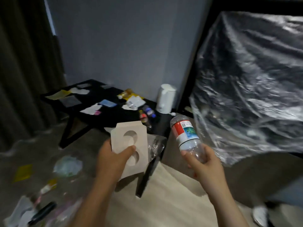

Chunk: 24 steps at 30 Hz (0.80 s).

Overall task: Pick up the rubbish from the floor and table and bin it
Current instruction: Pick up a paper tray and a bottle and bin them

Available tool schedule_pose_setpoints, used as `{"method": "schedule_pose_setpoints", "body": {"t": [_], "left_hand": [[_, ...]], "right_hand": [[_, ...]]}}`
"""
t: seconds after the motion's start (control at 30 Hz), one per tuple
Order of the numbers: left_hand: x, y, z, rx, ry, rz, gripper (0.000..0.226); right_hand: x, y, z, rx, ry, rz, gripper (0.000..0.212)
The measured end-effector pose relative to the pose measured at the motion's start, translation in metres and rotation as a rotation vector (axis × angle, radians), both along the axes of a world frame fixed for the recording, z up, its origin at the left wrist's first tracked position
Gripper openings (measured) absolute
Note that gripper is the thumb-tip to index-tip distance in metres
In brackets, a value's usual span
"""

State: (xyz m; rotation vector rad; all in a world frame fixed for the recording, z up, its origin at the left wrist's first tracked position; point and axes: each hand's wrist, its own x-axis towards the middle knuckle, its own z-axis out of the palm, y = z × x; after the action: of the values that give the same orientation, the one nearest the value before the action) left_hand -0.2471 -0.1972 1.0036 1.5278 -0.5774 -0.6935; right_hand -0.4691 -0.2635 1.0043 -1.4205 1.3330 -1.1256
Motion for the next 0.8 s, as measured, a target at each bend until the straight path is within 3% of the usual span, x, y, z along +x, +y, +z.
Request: {"method": "schedule_pose_setpoints", "body": {"t": [0.3,0.43,0.57,0.8], "left_hand": [[-0.205,-0.044,0.015,-0.087,-0.075,-0.373,0.034],[-0.336,-0.041,0.014,-0.118,-0.075,-0.544,0.029],[-0.449,-0.034,0.011,-0.136,-0.063,-0.670,0.028],[-0.590,-0.047,0.007,-0.116,-0.131,-0.894,0.030]], "right_hand": [[-0.215,0.045,0.010,-0.021,0.010,-0.360,0.051],[-0.340,0.082,0.014,-0.036,0.009,-0.526,0.043],[-0.447,0.114,0.012,-0.022,0.019,-0.681,0.047],[-0.577,0.151,-0.008,0.008,-0.071,-0.913,0.048]]}}
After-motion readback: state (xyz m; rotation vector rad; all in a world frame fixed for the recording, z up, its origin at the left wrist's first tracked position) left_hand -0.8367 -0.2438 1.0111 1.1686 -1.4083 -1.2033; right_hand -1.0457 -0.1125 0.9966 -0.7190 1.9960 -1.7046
